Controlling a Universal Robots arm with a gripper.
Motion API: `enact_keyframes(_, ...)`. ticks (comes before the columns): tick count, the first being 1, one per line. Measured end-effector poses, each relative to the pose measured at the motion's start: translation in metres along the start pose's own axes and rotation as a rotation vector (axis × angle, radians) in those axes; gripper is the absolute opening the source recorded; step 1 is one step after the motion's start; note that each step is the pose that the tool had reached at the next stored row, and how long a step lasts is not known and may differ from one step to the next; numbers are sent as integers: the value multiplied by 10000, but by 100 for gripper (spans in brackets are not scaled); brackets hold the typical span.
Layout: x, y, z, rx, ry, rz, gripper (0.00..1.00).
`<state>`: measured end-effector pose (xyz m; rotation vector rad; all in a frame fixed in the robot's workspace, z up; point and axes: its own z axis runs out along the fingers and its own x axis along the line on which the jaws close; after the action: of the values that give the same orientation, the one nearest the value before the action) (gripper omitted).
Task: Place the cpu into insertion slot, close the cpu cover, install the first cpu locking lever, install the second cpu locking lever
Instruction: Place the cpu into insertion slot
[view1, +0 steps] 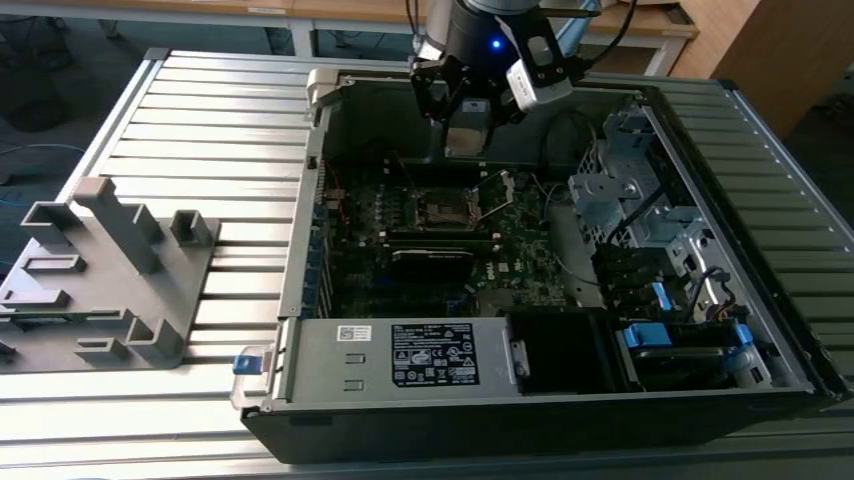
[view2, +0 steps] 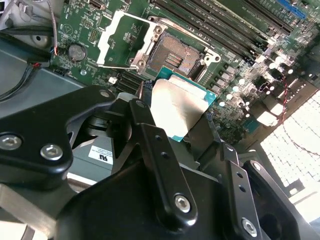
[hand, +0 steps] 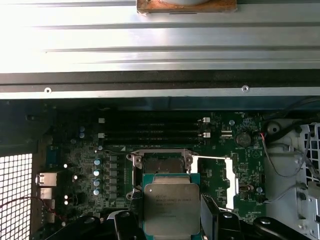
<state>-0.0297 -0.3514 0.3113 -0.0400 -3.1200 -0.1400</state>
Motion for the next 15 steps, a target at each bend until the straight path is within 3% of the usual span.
enact_keyframes(15, -1, -6, 62, -29, -1, -1, 54)
